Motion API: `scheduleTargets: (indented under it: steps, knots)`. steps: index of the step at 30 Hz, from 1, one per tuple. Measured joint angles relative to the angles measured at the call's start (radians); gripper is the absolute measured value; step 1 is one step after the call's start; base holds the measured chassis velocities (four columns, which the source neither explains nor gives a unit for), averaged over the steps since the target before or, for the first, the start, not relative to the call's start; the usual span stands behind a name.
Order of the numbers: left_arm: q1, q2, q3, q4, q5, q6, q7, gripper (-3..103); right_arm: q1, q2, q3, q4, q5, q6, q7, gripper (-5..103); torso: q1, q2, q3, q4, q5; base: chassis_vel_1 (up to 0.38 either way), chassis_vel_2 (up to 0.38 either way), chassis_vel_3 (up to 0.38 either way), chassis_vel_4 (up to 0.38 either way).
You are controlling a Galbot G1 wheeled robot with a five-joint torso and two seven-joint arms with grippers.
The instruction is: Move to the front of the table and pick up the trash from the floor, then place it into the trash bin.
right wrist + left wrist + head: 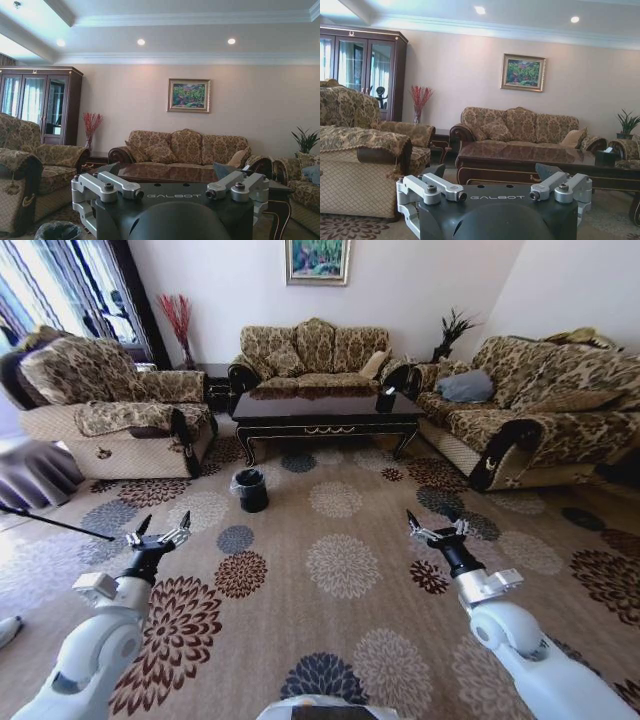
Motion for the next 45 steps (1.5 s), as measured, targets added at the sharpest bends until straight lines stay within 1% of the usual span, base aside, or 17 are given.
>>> scheduleTargets:
  steps: [9,10,16,19,20,24,32,39,40,45]
  knots:
    - [0.003,0.003,-0.004,-0.005,-0.003,0.001,0.002,100,-0.001,-0.003,0.015,-0.003,-0.008,0.001,0.001,100,0.017,0.041,0.024,0.0000,0.0001,0.000,0.000,0.000,0.000]
    - [0.010,-0.002,-0.002,-0.014,0.001,0.001,0.003,100,-0.003,0.000,0.015,-0.003,-0.013,0.003,0.001,100,0.025,0.060,0.035,0.0000,0.0000,0.000,0.000,0.000,0.000]
    - [0.020,-0.002,-0.007,-0.024,0.003,0.001,0.004,100,-0.002,0.004,0.009,-0.004,-0.018,0.004,0.001,100,0.034,0.082,0.048,0.0000,0.0001,0.000,0.000,0.000,0.000]
    - [0.028,-0.005,-0.010,-0.030,0.004,0.000,0.005,100,-0.002,0.005,0.007,-0.005,-0.020,0.006,0.001,100,0.043,0.102,0.059,0.0000,0.0000,0.000,0.000,0.000,0.000]
    - [0.028,-0.005,-0.010,-0.030,0.004,0.000,0.005,100,-0.002,0.005,0.007,-0.005,-0.020,0.006,0.001,100,0.043,0.102,0.059,0.0000,0.0000,0.000,0.000,0.000,0.000]
    - [0.033,-0.007,-0.012,-0.034,0.008,-0.001,0.011,100,-0.001,0.008,0.003,-0.007,-0.023,0.008,0.002,100,0.052,0.125,0.073,0.0000,0.0000,0.000,0.000,0.000,0.000]
    - [0.039,-0.009,-0.014,-0.038,0.009,-0.004,0.021,100,-0.002,0.013,0.000,-0.009,-0.028,0.011,0.003,100,0.066,0.156,0.090,0.0000,0.0000,0.000,0.000,0.000,0.000]
    - [0.040,-0.009,-0.017,-0.039,0.008,-0.005,0.022,100,-0.002,0.014,0.001,-0.011,-0.029,0.012,0.004,100,0.081,0.193,0.111,0.0000,0.0001,0.000,0.000,0.000,0.000]
    - [0.040,-0.009,-0.017,-0.039,0.008,-0.005,0.022,100,-0.002,0.014,0.001,-0.011,-0.029,0.012,0.004,100,0.081,0.193,0.111,0.0000,0.0001,0.000,0.000,0.000,0.000]
    - [0.039,-0.009,-0.016,-0.039,0.008,-0.006,0.023,100,-0.003,0.016,0.002,-0.011,-0.030,0.013,0.005,100,0.094,0.223,0.128,0.0000,0.0000,0.000,0.000,0.000,0.000]
